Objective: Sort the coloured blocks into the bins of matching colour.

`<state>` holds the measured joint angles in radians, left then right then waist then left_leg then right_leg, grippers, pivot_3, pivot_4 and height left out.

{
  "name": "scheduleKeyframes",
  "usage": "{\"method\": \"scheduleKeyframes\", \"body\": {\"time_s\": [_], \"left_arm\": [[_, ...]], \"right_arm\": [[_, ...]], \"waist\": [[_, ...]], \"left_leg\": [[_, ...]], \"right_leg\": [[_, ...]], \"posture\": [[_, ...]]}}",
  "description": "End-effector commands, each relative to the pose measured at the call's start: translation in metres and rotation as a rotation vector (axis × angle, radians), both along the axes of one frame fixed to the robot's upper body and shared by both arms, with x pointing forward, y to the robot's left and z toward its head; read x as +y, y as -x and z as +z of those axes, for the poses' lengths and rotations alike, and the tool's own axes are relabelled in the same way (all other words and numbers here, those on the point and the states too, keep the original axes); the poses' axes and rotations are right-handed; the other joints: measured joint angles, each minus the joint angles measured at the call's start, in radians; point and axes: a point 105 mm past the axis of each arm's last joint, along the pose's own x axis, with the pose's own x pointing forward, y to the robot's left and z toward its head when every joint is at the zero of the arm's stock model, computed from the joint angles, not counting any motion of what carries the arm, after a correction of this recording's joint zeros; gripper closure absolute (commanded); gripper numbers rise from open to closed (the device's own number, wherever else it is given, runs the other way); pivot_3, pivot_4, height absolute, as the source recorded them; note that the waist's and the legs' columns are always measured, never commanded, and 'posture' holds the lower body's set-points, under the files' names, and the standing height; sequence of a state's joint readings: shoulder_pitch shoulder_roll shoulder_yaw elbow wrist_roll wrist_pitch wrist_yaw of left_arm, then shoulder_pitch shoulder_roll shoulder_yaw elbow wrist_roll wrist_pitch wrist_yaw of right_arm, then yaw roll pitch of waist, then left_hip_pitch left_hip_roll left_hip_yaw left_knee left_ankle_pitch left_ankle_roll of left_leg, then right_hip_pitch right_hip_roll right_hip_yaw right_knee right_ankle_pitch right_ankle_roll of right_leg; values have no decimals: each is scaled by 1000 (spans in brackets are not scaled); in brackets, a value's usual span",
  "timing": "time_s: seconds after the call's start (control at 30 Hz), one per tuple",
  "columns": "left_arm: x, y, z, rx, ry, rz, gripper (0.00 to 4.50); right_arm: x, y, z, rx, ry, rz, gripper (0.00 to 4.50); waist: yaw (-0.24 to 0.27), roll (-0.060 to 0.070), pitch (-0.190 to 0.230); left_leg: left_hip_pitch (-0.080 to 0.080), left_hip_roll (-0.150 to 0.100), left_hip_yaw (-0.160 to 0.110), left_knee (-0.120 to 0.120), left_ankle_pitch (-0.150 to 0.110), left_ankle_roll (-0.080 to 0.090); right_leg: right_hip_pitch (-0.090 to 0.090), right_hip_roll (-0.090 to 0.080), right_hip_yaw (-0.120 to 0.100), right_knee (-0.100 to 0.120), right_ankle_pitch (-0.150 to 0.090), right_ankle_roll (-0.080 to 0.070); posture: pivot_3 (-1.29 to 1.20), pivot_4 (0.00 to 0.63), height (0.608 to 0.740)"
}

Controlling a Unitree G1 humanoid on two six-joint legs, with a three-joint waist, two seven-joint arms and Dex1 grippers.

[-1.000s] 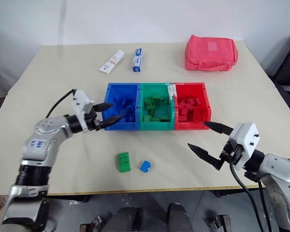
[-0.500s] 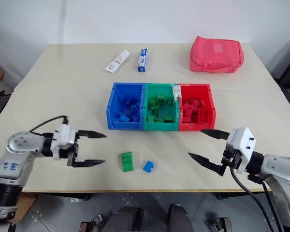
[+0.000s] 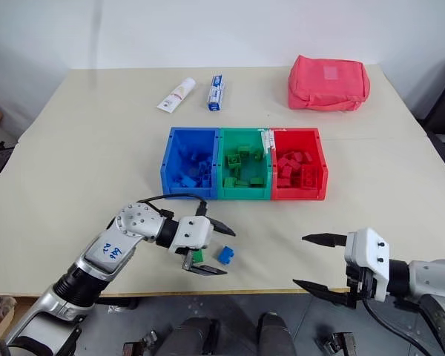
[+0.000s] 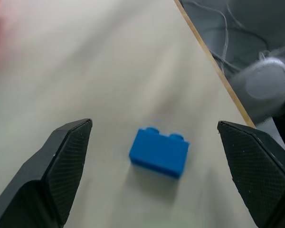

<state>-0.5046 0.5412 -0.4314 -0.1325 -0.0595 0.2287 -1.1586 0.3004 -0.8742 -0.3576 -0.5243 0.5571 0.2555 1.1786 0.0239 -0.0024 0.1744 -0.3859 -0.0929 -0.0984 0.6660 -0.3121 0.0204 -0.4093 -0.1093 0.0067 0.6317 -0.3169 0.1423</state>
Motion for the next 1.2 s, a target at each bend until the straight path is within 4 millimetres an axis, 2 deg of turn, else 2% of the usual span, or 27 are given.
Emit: {"method": "scheduleKeyframes", "body": {"time_s": [0.03,0.27,0.37,0.5,0.57,0.7,0.77,0.87,1.07,1.13,1.17,1.2], "left_arm": [[-1,-5,-3,-16,-41,9,11],[-1,-9,-4,-14,-65,10,2133],[-11,-2,9,51,35,-2,3013],[-7,-20,26,5,101,70,3056],[-2,-31,37,-27,159,131,3056],[9,-52,65,-15,345,353,3056],[23,-75,91,-51,465,542,3056],[43,-101,113,-99,555,749,3056],[59,-126,121,-128,619,923,3056],[57,-128,120,-117,625,926,3056],[57,-128,119,-110,624,926,2331],[57,-129,117,-99,616,924,2088]], "right_arm": [[4,3,4,-36,27,47,0],[2,1,3,-43,30,40,0],[1,0,4,-49,30,38,0],[1,-1,5,-57,20,33,0],[0,-9,12,-94,-23,-11,0],[-2,-29,31,-212,-170,-157,0],[-6,-42,40,-271,-230,-224,0],[-4,-52,47,-311,-264,-243,0],[-6,-65,52,-331,-271,-239,0],[-6,-68,54,-339,-268,-233,0],[-5,-69,54,-343,-265,-227,0],[-5,-70,55,-345,-261,-219,0]], "waist": [[2,0,0],[6,0,0],[5,0,0],[5,0,0],[5,0,0],[3,0,0],[3,0,0],[4,-1,1],[5,-1,1],[4,-1,1],[3,-1,1],[3,-1,1]], "left_leg": [[0,0,0,0,0,0],[0,-1,0,1,0,0],[0,-1,0,1,0,0],[0,-1,-1,1,0,0],[0,0,-1,1,0,0],[0,0,-1,1,0,0],[0,0,-1,1,0,0],[0,-1,-1,3,0,0],[0,-2,-1,2,0,0],[-1,-2,-1,2,0,0],[-1,-2,-1,2,0,0],[-1,-2,-1,2,0,0]], "right_leg": [[0,0,0,0,0,0],[0,-1,0,0,0,0],[0,-1,0,0,0,0],[0,-1,0,0,0,0],[0,-1,0,0,0,0],[0,-2,0,1,0,0],[-1,-2,0,2,0,0],[-1,-1,0,5,0,0],[-1,-1,-1,6,0,0],[-1,0,-1,6,0,0],[-1,0,-1,6,0,0],[-2,0,-1,6,0,0]], "posture": [[0,150,740],[0,150,740],[0,150,740],[0,150,740],[0,150,740],[0,150,740],[0,150,740],[0,150,740],[0,150,740],[0,150,740],[0,150,740],[0,150,740]]}}
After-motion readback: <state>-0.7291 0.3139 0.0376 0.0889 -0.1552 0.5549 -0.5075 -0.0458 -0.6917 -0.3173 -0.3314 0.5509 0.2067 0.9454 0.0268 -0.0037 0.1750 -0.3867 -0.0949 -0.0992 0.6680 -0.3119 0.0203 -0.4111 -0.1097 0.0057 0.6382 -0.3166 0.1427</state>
